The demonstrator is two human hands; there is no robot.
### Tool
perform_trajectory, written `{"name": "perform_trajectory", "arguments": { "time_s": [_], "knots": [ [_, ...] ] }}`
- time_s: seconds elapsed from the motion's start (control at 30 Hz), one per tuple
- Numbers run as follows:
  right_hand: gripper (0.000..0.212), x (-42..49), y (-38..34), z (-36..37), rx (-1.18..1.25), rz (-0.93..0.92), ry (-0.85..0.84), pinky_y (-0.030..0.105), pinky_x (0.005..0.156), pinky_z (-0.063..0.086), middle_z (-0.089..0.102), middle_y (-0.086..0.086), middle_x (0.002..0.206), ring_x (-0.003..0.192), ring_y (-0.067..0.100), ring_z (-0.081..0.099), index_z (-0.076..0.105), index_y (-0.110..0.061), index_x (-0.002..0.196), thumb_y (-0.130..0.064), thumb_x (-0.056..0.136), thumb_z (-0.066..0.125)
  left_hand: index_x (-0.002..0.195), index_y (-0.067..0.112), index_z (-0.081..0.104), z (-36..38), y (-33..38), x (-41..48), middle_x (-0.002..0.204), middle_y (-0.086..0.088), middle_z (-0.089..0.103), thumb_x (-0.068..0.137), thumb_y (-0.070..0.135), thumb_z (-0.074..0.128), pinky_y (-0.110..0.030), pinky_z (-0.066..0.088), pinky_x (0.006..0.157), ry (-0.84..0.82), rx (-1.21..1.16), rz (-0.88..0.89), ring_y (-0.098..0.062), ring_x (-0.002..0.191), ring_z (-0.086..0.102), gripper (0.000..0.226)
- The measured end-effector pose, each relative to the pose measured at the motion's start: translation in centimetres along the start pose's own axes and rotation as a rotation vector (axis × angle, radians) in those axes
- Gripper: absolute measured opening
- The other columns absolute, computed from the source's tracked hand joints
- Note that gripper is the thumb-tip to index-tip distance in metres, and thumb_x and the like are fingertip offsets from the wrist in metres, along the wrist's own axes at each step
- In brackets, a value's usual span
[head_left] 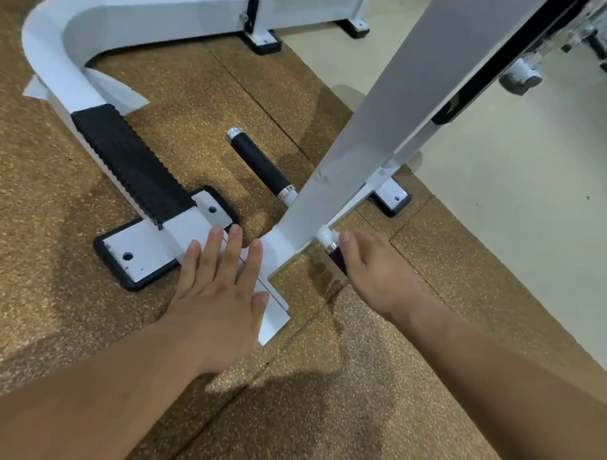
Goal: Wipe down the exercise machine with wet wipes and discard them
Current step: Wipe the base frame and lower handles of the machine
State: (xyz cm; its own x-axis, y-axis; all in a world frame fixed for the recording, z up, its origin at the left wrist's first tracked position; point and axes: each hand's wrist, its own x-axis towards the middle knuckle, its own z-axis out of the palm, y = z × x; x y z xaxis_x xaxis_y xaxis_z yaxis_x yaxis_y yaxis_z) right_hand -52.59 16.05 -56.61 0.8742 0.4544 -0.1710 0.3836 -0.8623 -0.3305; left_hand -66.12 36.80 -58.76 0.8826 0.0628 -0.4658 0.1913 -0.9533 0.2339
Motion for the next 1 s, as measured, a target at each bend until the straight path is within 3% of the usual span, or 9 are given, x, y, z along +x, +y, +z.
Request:
{"name": "perform_trajectory", "arguments": {
  "time_s": [0.13, 0.23, 0.37, 0.47, 0.57, 0.7, 0.8, 0.9, 1.0],
  "knots": [
    [0.072, -1.2, -0.5, 2.0, -0.34, 0.029, -0.002, 0.046, 0.098, 0.051, 0.044, 0.013, 0.133, 0.12, 0.028, 0.047, 0.044, -0.007, 0.143, -0.065, 0.101, 0.038, 0.145, 0.021, -0.044, 0.0, 0.0, 0.1, 0.15, -0.011, -0.054, 0.103, 0.049, -0.001, -0.053, -0.025, 0.118, 0.0, 0.005, -0.005, -0.031, 0.135, -0.054, 0.067],
    [0.077, -1.2, -1.0, 2.5, -0.459, -0.048, 0.092, 0.045, 0.092, 0.052, 0.053, 0.016, 0.129, 0.115, 0.034, 0.053, 0.043, -0.001, 0.147, -0.062, 0.1, 0.038, 0.146, 0.021, -0.043, 0.1, 0.0, 0.1, 0.15, -0.01, -0.054, 0.103, 0.049, 0.0, -0.053, -0.026, 0.118, 0.001, -0.004, -0.004, -0.03, 0.135, -0.054, 0.067],
    [0.043, 0.0, -1.0, 2.2, 0.026, 0.115, -0.004, 0.028, 0.057, 0.042, 0.061, -0.006, 0.086, 0.069, 0.013, 0.058, 0.058, -0.021, 0.109, -0.063, 0.099, 0.054, 0.144, 0.022, -0.045, 0.0, 0.0, 0.0, 0.148, -0.009, -0.056, 0.103, 0.05, 0.0, -0.053, -0.025, 0.118, -0.012, -0.012, 0.003, -0.03, 0.133, -0.056, 0.067],
    [0.056, 1.6, 0.2, 0.3, 0.581, 0.266, -0.29, 0.028, 0.052, 0.042, 0.057, -0.003, 0.07, 0.055, 0.013, 0.047, 0.059, -0.013, 0.095, -0.069, 0.092, 0.062, 0.144, 0.023, -0.046, 0.0, -0.1, 0.0, 0.147, -0.009, -0.057, 0.103, 0.05, -0.001, -0.054, -0.025, 0.118, -0.015, -0.018, 0.0, -0.03, 0.132, -0.056, 0.067],
    [0.07, 2.1, 0.0, -1.0, 0.773, 0.392, -0.438, 0.03, 0.053, 0.046, 0.062, 0.006, 0.07, 0.053, 0.018, 0.052, 0.063, -0.012, 0.096, -0.08, 0.091, 0.05, 0.144, 0.023, -0.045, 0.1, -0.1, 0.1, 0.148, -0.008, -0.056, 0.103, 0.05, 0.0, -0.053, -0.026, 0.118, -0.016, -0.021, -0.002, -0.03, 0.133, -0.056, 0.067],
    [0.064, 0.6, -1.6, 0.8, 0.278, 0.293, -0.156, 0.026, 0.056, 0.046, 0.061, -0.003, 0.072, 0.055, 0.012, 0.057, 0.055, -0.025, 0.092, -0.083, 0.094, 0.03, 0.144, 0.024, -0.046, 0.0, -0.1, 0.1, 0.148, -0.008, -0.056, 0.103, 0.05, 0.001, -0.053, -0.026, 0.118, -0.02, -0.016, -0.001, -0.029, 0.133, -0.056, 0.067],
    [0.054, -2.0, -1.0, 3.1, -0.347, 0.101, 0.111, 0.029, 0.062, 0.046, 0.062, -0.005, 0.099, 0.08, 0.015, 0.063, 0.052, -0.02, 0.12, -0.066, 0.105, 0.029, 0.144, 0.024, -0.045, -0.1, -0.1, 0.0, 0.148, -0.007, -0.056, 0.103, 0.05, 0.001, -0.053, -0.027, 0.118, -0.013, -0.031, -0.001, -0.029, 0.133, -0.056, 0.067],
    [0.047, -2.4, 0.1, 2.9, -0.379, 0.034, 0.078, 0.024, 0.06, 0.04, 0.06, -0.001, 0.117, 0.085, 0.016, 0.059, 0.042, -0.016, 0.144, -0.047, 0.109, 0.038, 0.145, 0.024, -0.045, -0.3, -0.1, 0.0, 0.148, -0.007, -0.056, 0.104, 0.05, 0.001, -0.052, -0.028, 0.117, -0.029, -0.014, 0.002, -0.029, 0.133, -0.056, 0.067],
    [0.037, -2.3, 0.6, 1.0, -0.164, 0.035, -0.048, 0.025, 0.053, 0.036, 0.061, -0.006, 0.1, 0.073, 0.014, 0.059, 0.049, -0.019, 0.137, -0.042, 0.111, 0.038, 0.146, 0.023, -0.044, -0.5, -0.1, 0.1, 0.149, -0.008, -0.055, 0.104, 0.05, 0.003, -0.052, -0.026, 0.118, -0.045, 0.005, 0.011, -0.03, 0.134, -0.054, 0.068]
  ]
}}
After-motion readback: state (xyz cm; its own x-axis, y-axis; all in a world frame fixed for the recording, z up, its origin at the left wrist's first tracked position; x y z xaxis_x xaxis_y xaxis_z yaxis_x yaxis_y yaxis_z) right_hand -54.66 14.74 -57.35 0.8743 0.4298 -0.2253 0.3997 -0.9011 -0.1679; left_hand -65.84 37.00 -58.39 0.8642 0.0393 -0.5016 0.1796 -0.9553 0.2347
